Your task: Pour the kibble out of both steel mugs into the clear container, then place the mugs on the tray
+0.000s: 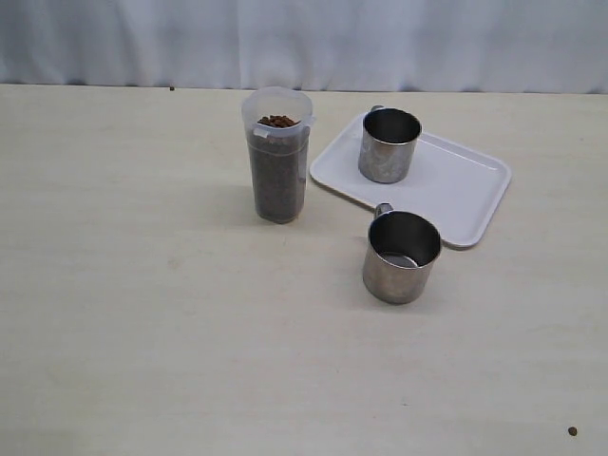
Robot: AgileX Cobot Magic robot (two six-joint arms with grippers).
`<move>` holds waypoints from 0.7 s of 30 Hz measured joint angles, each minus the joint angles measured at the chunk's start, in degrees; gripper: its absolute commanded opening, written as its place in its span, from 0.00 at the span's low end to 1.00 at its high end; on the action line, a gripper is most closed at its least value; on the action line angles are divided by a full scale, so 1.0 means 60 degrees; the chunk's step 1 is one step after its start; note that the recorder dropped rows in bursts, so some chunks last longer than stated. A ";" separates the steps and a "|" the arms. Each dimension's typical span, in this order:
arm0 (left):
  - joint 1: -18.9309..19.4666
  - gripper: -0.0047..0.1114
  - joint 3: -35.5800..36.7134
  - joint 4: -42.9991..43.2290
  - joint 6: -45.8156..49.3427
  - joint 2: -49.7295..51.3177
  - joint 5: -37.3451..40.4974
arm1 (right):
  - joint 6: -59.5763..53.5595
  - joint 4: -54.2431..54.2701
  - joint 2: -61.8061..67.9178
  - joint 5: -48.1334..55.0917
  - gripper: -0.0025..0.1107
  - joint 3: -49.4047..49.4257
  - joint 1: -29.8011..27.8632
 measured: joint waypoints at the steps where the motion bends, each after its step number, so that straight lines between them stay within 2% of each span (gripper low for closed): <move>1: 0.0000 0.04 0.0000 0.0000 0.0000 0.0000 0.0000 | 0.0000 0.0000 0.0000 0.0000 0.06 0.0000 0.0000; 16: 0.0000 0.04 0.0000 0.0000 0.0000 0.0000 0.0000 | 0.0000 0.0000 0.0000 0.0000 0.06 0.0000 0.0000; 21: 0.0000 0.04 0.0000 0.0000 0.0000 0.0000 0.0000 | 0.0000 0.0000 0.0000 -0.0618 0.06 0.0000 0.0000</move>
